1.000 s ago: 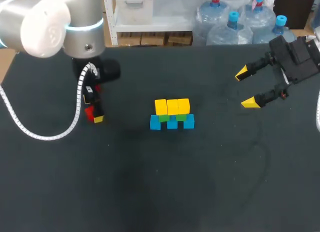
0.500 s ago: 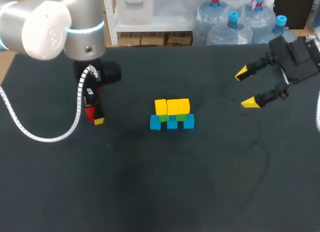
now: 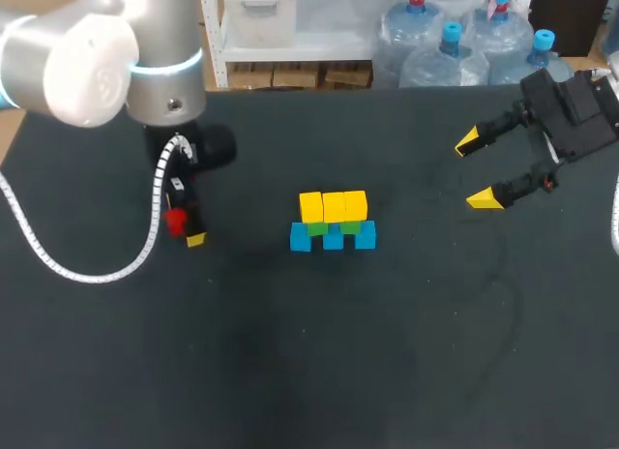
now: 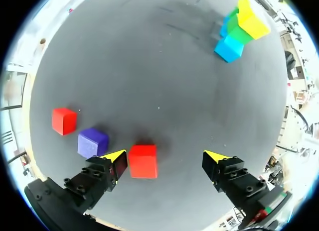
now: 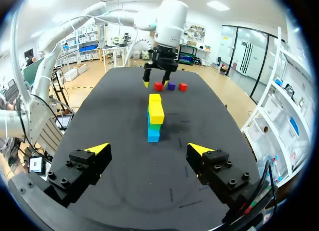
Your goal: Place the blue cubes, place green cubes on the blue cubes, place the yellow cubes on the green cubes, then place the red cubes on the yellow cubes, and place purple cube on the red cubes.
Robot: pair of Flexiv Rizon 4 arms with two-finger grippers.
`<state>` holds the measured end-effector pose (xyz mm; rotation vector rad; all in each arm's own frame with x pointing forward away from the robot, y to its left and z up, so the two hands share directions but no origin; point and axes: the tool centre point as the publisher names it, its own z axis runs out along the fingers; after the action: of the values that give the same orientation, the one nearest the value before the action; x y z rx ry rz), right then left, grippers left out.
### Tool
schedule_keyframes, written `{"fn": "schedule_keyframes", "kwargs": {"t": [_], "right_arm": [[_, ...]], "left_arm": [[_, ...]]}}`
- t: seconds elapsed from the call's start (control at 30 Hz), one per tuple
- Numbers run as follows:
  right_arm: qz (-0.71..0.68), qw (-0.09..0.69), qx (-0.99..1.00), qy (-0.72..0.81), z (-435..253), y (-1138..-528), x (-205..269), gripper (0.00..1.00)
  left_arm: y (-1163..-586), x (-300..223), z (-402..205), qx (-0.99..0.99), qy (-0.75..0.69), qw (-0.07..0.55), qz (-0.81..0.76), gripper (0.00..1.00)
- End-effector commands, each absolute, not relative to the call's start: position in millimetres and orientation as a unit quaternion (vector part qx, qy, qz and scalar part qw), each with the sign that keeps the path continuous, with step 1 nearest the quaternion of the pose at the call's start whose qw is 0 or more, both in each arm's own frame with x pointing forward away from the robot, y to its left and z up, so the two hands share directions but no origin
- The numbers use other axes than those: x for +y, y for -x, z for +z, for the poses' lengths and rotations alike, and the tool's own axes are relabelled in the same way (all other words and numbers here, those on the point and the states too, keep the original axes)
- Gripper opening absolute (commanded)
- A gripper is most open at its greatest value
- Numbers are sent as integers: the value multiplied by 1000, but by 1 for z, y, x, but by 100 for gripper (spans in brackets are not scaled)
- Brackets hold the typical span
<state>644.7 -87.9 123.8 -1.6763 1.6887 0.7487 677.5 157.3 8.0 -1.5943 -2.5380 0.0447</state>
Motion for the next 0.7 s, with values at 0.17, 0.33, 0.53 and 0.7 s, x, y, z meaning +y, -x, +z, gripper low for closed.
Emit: {"fn": "schedule_keyframes", "kwargs": {"t": [0.17, 0.33, 0.53, 0.7], "right_arm": [[284, 319, 641, 637, 124, -645, -88, 100], [284, 319, 641, 637, 124, -645, -88, 100], [284, 319, 641, 637, 124, -645, -88, 100], [284, 319, 641, 637, 124, -645, -88, 100]], "left_arm": [[-666, 159, 9, -846, 529, 68, 12, 100], [-662, 160, 7, -848, 526, 66, 12, 100], [-658, 164, 7, -852, 519, 63, 13, 100], [-656, 166, 7, -854, 516, 58, 11, 100]]}}
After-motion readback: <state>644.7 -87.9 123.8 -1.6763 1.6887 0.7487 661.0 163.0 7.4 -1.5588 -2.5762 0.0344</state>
